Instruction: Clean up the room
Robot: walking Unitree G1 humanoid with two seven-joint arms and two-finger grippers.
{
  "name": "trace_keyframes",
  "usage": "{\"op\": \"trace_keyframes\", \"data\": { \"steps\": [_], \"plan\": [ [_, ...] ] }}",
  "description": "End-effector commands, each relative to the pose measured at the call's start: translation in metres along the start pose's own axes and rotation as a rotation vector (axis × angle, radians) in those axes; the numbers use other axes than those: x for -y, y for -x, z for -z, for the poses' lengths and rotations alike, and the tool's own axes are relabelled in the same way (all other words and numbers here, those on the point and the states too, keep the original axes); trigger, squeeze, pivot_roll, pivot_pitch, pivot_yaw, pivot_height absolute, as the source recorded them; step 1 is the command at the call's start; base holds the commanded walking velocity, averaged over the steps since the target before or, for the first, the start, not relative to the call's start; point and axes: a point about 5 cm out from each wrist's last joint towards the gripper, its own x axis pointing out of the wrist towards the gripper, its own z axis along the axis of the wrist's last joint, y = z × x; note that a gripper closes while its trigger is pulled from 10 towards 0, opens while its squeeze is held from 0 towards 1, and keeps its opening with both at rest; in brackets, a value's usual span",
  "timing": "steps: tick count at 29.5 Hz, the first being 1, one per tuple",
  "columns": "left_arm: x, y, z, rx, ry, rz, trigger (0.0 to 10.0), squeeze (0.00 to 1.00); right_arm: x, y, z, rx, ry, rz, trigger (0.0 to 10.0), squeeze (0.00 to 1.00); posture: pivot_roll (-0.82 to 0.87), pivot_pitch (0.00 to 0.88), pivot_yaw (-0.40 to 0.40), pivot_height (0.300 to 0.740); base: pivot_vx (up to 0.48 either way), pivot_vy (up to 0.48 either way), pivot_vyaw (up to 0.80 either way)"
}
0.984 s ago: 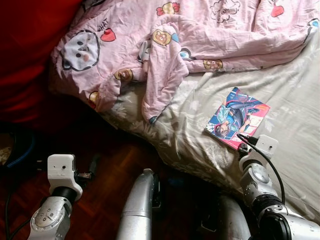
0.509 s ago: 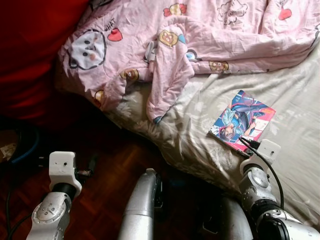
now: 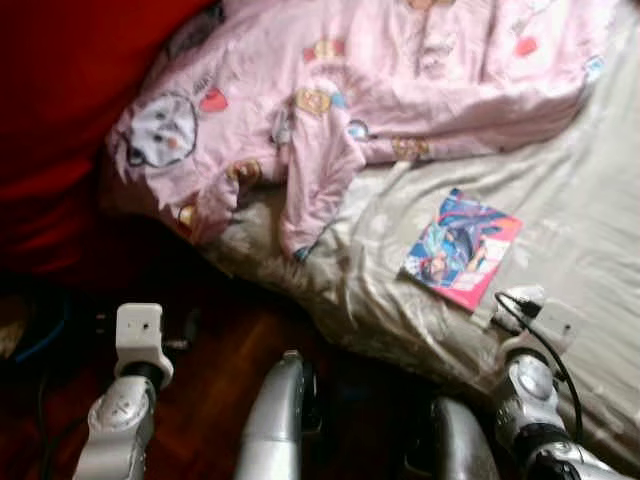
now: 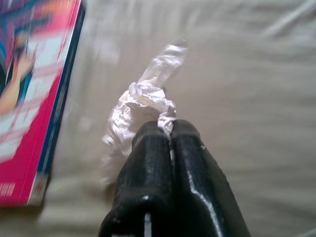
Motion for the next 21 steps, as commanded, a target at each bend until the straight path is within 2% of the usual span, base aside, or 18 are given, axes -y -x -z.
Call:
{"op": "trace_keyframes", "data": {
  "steps": [1, 3, 5, 6, 7, 8, 12, 15, 17, 21],
  "plan": [
    [-0.005, 0.008, 0.023, -0.074, -0.008, -0.036, 10.0, 0.0, 0.003, 0.004, 0.004, 0.023, 0.022, -0.028, 0.0, 0.0, 0.1, 0.145, 0.063, 0.638, 0.0, 0.0, 0.0],
    [-0.005, 0.008, 0.028, -0.088, -0.006, -0.041, 10.0, 0.0, 0.002, 0.004, 0.001, 0.043, 0.026, -0.053, 0.0, 0.0, 0.1, 0.139, 0.06, 0.638, 0.0, 0.0, 0.0],
    [-0.006, 0.01, 0.045, -0.146, 0.006, -0.065, 10.0, 0.0, -0.005, 0.005, 0.003, 0.035, 0.068, -0.158, 0.0, 0.0, 0.08, 0.101, 0.041, 0.638, 0.0, 0.0, 0.0],
    [-0.006, 0.01, 0.045, -0.146, 0.006, -0.065, 10.0, 0.0, -0.005, 0.005, 0.003, 0.035, 0.068, -0.158, 0.0, 0.0, 0.08, 0.101, 0.041, 0.638, 0.0, 0.0, 0.0],
    [-0.006, 0.011, 0.051, -0.161, 0.01, -0.071, 10.0, 0.0, -0.006, 0.006, 0.004, 0.033, 0.076, -0.173, 2.2, 0.0, 0.07, 0.087, 0.032, 0.638, 0.0, 0.0, 0.0],
    [-0.006, 0.013, 0.057, -0.186, 0.019, -0.08, 10.0, 0.0, -0.007, 0.007, 0.005, 0.036, 0.087, -0.198, 10.0, 0.0, 0.07, 0.071, 0.028, 0.638, 0.0, 0.0, 0.0],
    [0.0, 0.021, 0.083, -0.282, 0.033, -0.093, 10.0, 0.0, -0.014, 0.015, 0.01, 0.06, 0.106, -0.299, 10.0, 0.0, 0.06, 0.026, 0.003, 0.638, 0.0, 0.0, 0.0],
    [0.001, 0.024, 0.088, -0.302, 0.038, -0.094, 10.0, 0.0, -0.015, 0.017, 0.012, 0.063, 0.103, -0.319, 10.0, 0.0, 0.06, 0.018, -0.003, 0.638, 0.0, 0.0, 0.0],
    [0.006, 0.032, 0.105, -0.377, 0.073, -0.118, 10.0, 0.0, -0.016, 0.024, 0.019, 0.058, 0.109, -0.374, 10.0, 0.0, 0.05, 0.002, -0.013, 0.638, 0.0, 0.0, 0.0],
    [0.007, 0.036, 0.112, -0.412, 0.093, -0.139, 10.0, 0.0, -0.015, 0.026, 0.025, 0.033, 0.125, -0.383, 10.0, 0.0, 0.04, 0.0, -0.014, 0.638, 0.0, 0.0, 0.0]
  ]
}}
